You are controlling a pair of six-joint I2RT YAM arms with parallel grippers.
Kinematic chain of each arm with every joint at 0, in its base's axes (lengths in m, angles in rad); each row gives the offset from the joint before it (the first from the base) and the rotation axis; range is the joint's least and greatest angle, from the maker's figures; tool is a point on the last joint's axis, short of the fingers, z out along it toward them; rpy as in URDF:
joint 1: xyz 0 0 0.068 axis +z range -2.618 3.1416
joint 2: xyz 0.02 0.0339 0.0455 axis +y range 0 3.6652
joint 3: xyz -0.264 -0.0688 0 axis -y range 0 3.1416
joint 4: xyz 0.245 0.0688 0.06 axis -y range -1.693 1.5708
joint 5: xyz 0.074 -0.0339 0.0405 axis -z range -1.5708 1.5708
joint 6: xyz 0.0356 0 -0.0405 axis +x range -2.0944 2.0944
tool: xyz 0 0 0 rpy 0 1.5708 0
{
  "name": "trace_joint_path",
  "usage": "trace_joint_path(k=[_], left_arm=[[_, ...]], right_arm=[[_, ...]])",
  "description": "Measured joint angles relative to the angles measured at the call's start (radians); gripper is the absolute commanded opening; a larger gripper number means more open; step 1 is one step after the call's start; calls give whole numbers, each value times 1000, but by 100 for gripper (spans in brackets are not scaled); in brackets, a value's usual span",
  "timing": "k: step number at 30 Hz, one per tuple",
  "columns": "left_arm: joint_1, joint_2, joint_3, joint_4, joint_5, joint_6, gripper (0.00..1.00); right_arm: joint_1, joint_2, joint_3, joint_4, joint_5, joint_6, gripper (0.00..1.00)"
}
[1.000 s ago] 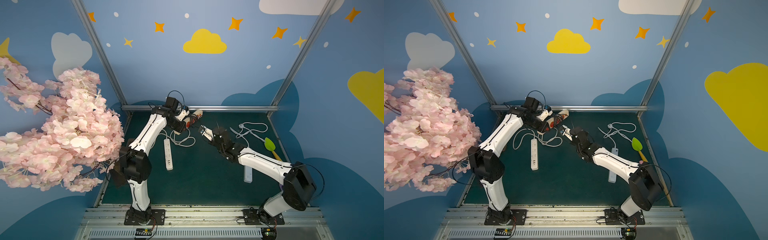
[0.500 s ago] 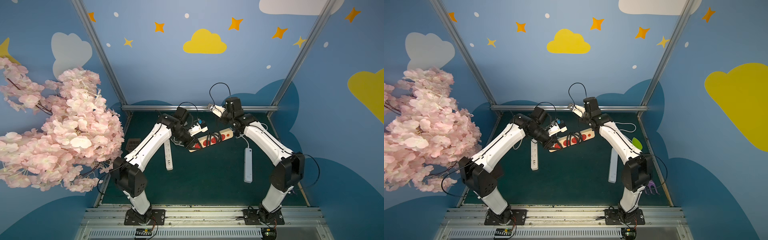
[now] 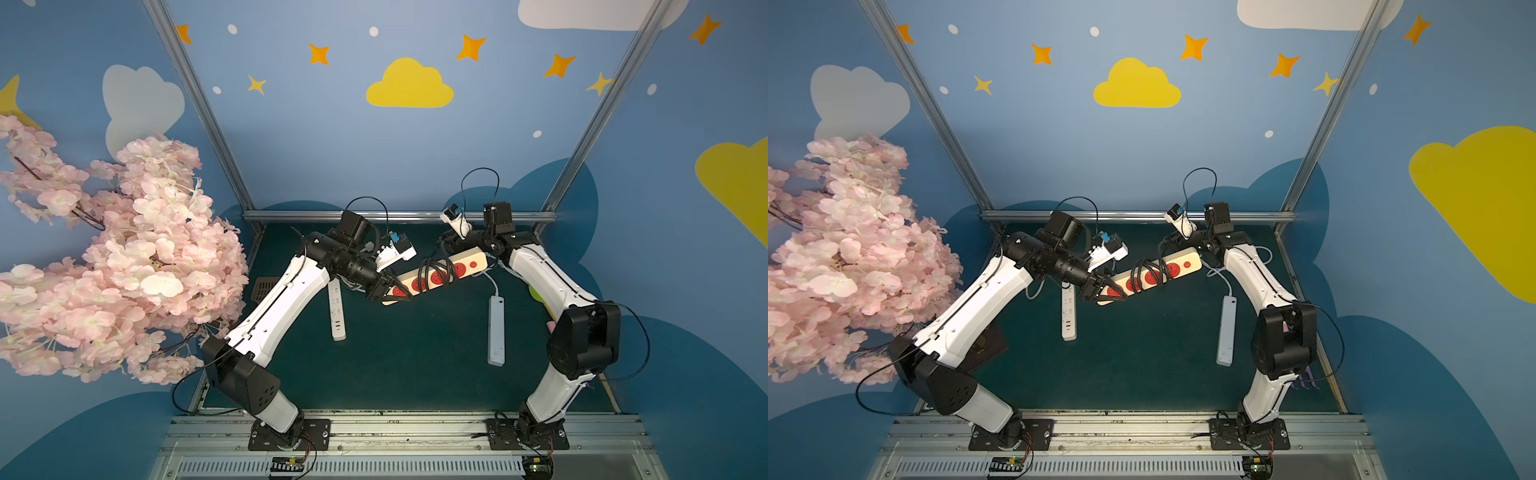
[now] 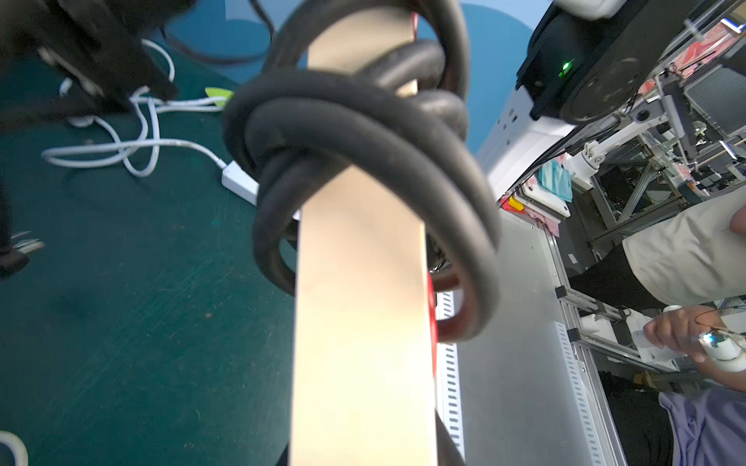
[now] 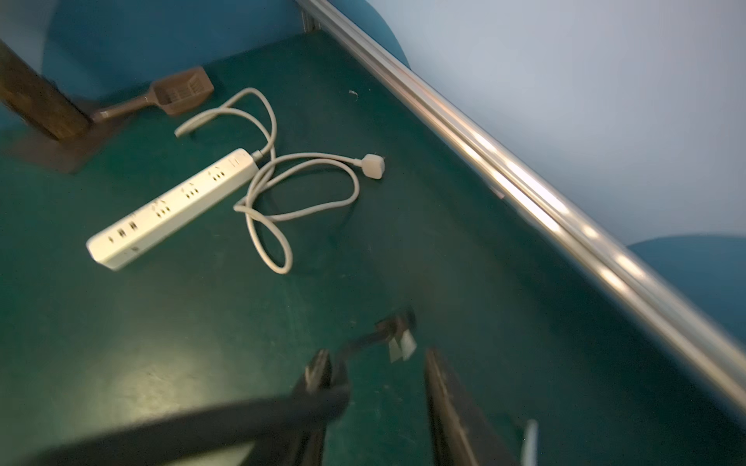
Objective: Wrap the cord around the power strip
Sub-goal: Wrap the power cord around the power strip.
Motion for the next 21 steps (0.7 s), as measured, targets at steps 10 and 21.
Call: trace_joint_path(k=[10,21], left_arm=[[32,-59,-61,296,38,-224,3],[33,-62,-60,422,53,-356,3]], right_arm=[[8,-12,-218,427,-92,332,51],[103,-4,-329,681,71,456,34]])
